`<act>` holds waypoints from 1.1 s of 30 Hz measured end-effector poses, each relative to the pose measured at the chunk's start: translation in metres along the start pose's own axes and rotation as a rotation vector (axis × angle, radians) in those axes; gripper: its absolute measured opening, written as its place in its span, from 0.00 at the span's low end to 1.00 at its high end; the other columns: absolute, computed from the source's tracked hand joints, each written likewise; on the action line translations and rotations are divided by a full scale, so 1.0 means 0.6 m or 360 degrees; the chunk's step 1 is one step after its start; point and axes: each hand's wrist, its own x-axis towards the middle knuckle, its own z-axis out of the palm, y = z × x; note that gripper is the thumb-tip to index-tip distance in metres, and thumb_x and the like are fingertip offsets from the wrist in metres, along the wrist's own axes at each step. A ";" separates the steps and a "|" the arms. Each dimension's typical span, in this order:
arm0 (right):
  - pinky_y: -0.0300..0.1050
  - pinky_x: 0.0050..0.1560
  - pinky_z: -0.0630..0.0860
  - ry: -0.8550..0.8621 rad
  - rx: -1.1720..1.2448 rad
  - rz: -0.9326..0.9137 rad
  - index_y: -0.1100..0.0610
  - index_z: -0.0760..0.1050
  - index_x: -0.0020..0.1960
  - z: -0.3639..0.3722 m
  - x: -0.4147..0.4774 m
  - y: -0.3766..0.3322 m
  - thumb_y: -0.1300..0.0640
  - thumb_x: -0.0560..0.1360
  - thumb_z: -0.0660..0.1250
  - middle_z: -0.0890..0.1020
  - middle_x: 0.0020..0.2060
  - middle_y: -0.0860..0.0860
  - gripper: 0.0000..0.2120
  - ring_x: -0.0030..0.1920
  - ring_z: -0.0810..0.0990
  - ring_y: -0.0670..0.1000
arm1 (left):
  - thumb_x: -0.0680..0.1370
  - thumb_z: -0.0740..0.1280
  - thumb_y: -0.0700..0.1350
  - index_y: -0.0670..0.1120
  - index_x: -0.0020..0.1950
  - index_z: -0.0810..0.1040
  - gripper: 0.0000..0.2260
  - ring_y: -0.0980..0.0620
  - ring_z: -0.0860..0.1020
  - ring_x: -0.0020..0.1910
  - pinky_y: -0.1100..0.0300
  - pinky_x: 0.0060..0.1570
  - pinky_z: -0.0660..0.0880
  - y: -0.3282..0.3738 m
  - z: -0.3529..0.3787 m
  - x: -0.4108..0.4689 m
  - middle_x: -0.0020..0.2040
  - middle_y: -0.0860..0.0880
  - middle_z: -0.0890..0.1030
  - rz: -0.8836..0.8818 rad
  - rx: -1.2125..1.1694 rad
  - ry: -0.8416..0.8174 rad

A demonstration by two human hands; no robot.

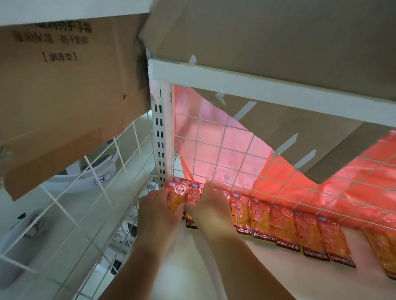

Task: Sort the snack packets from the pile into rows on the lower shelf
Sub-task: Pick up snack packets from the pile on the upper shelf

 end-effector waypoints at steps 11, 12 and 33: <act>0.46 0.49 0.68 -0.0067 -0.0121 0.0041 0.52 0.65 0.71 0.011 0.015 0.006 0.53 0.75 0.72 0.70 0.64 0.56 0.28 0.62 0.76 0.61 | 0.80 0.65 0.60 0.50 0.66 0.80 0.20 0.44 0.77 0.51 0.51 0.53 0.74 -0.006 0.014 0.004 0.54 0.47 0.82 -0.0012 0.0023 0.0075; 0.46 0.49 0.69 -0.0067 -0.0114 0.0042 0.52 0.65 0.71 0.011 0.016 0.006 0.53 0.75 0.72 0.71 0.63 0.56 0.28 0.62 0.76 0.61 | 0.80 0.65 0.60 0.50 0.67 0.80 0.20 0.44 0.77 0.52 0.51 0.53 0.74 -0.005 0.014 0.005 0.54 0.47 0.82 -0.0010 0.0039 0.0073; 0.51 0.58 0.73 -0.0002 -0.0105 -0.0158 0.53 0.71 0.66 0.005 0.011 0.017 0.47 0.77 0.71 0.73 0.61 0.55 0.21 0.62 0.77 0.61 | 0.78 0.67 0.61 0.54 0.71 0.79 0.23 0.44 0.77 0.51 0.51 0.51 0.74 0.002 0.015 0.001 0.53 0.48 0.83 -0.0099 0.0132 0.0099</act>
